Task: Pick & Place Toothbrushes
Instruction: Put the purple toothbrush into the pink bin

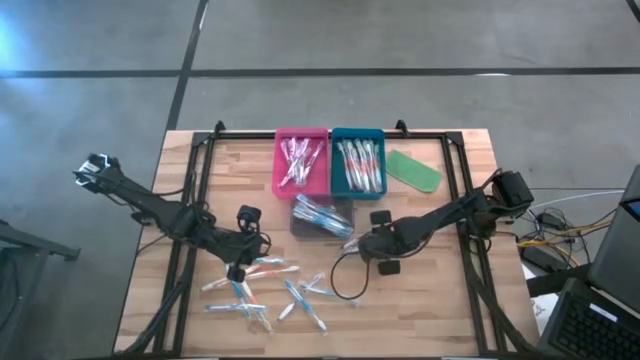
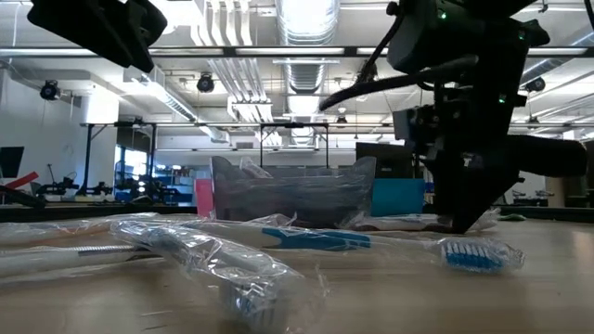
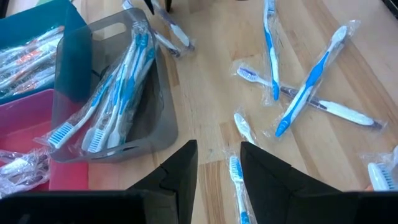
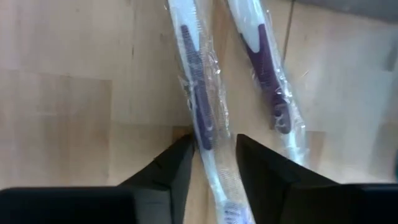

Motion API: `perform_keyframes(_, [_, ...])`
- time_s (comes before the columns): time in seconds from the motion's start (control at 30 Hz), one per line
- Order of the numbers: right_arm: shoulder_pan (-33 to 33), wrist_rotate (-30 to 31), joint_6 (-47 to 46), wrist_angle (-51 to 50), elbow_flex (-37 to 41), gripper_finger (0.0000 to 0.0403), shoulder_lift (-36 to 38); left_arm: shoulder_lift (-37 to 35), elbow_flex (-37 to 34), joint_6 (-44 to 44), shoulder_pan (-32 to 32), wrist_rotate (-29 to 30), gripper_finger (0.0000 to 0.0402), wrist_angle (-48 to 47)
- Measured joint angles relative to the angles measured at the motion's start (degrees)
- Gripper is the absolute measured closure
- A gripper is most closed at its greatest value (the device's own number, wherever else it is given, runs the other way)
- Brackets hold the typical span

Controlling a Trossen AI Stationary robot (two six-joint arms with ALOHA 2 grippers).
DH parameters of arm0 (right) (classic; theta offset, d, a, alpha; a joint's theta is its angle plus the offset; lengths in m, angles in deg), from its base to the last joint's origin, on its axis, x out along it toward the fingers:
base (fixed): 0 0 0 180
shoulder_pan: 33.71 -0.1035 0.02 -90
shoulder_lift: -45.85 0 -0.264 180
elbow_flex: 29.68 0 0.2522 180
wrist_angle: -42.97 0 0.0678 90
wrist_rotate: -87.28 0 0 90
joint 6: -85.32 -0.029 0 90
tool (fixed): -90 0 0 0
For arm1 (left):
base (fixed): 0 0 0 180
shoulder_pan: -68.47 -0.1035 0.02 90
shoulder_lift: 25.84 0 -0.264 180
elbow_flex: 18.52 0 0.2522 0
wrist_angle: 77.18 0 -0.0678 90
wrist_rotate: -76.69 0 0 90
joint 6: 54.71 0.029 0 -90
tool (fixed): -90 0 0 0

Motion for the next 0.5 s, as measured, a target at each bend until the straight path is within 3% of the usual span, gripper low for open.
perform_keyframes(0.3, [-0.17, -12.81, -2.52, 0.41, 0.17, 0.038, 2.38, 0.02, 0.0, -0.04, 0.0, 0.0, 0.0275, 0.04])
perform_keyframes(0.5, [-1.03, -18.56, -3.1, -0.21, -0.02, 0.039, 3.16, 0.02, 0.0, -1.07, 0.02, 0.0, 0.0275, 0.21])
